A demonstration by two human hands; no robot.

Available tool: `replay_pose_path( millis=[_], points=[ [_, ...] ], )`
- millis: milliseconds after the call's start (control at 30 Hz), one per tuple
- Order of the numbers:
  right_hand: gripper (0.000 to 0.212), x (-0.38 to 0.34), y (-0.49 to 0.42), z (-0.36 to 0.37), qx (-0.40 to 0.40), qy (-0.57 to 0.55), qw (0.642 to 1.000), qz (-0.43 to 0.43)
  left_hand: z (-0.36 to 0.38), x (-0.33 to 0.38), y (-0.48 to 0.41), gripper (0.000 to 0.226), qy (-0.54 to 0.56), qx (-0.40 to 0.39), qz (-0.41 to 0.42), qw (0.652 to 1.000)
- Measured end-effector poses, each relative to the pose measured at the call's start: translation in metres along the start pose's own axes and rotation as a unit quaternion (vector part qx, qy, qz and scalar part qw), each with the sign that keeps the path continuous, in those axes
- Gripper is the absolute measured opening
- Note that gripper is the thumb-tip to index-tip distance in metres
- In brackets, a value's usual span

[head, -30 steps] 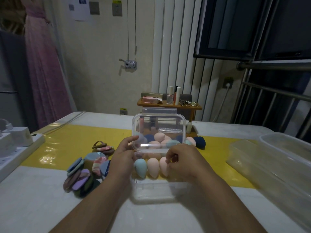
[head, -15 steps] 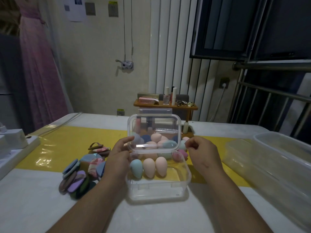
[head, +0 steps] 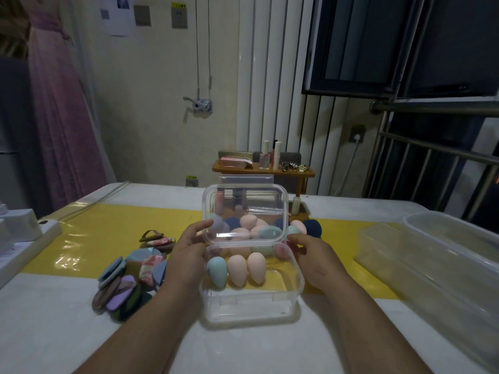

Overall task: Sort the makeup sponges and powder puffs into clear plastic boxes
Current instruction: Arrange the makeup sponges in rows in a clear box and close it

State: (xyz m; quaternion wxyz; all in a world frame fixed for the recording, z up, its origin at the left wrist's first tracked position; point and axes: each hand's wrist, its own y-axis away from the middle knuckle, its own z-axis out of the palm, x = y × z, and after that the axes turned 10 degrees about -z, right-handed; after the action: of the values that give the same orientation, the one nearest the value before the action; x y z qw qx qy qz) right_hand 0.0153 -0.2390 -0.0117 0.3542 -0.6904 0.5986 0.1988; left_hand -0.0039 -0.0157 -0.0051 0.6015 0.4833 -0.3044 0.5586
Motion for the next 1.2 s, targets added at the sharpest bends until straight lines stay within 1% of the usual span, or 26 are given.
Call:
replay_pose_path(
  millis=[33,67,133,167,300,467,533,600,700,767,833,900,967,1100,1200],
  points=[
    [0.027,0.002,0.000,0.001,0.000,0.013,1.000,0.002,-0.001,0.000,0.000,0.055,-0.001,0.000,0.001,1.000],
    [0.028,0.005,-0.001,0.003,-0.008,0.033,0.999,0.022,-0.001,0.000,-0.001,0.056,-0.001,-0.001,0.002,1.000],
    [0.039,0.009,-0.002,0.004,-0.008,0.133,0.990,0.043,-0.002,-0.001,-0.003,0.058,-0.001,-0.001,0.003,1.000],
    [0.042,0.009,-0.003,0.005,-0.006,0.158,0.986,0.045,-0.002,-0.001,-0.004,0.059,-0.003,0.001,0.003,1.000],
    [0.037,0.004,-0.003,0.004,0.021,0.186,0.981,0.044,-0.002,-0.001,-0.001,0.057,-0.003,-0.001,0.003,1.000],
    [0.024,0.000,-0.001,-0.001,0.071,0.128,0.988,0.055,0.000,0.003,0.002,0.054,-0.016,0.001,0.005,1.000],
    [0.020,-0.002,0.001,-0.006,0.116,0.098,0.988,0.040,0.001,0.002,0.002,0.054,-0.005,-0.001,0.004,1.000],
    [0.020,-0.006,0.001,-0.011,0.162,0.051,0.985,0.012,0.001,0.001,0.003,0.055,0.005,-0.002,0.001,1.000],
    [0.022,-0.014,0.001,-0.016,0.196,-0.001,0.980,-0.023,0.001,0.001,0.003,0.054,0.004,-0.003,-0.001,1.000],
    [0.019,-0.021,0.002,-0.018,0.190,-0.018,0.981,-0.043,0.001,0.001,0.003,0.054,0.004,-0.001,0.004,1.000],
    [0.018,-0.027,0.005,-0.017,0.159,-0.032,0.984,-0.067,0.001,0.001,0.003,0.053,0.008,-0.001,0.003,1.000],
    [0.021,-0.032,0.008,-0.015,0.123,-0.038,0.988,-0.083,0.001,0.001,0.003,0.052,0.011,-0.002,0.005,1.000],
    [0.021,-0.036,0.010,-0.014,0.095,-0.027,0.992,-0.084,0.000,0.002,0.003,0.052,0.006,-0.001,0.007,1.000],
    [0.013,-0.039,0.013,-0.014,0.062,0.009,0.995,-0.072,0.001,0.003,0.005,0.052,-0.006,0.001,0.008,1.000],
    [0.011,-0.042,0.015,-0.014,0.030,0.042,0.997,-0.061,0.001,0.003,0.006,0.052,0.003,-0.001,0.002,1.000]
  ],
)
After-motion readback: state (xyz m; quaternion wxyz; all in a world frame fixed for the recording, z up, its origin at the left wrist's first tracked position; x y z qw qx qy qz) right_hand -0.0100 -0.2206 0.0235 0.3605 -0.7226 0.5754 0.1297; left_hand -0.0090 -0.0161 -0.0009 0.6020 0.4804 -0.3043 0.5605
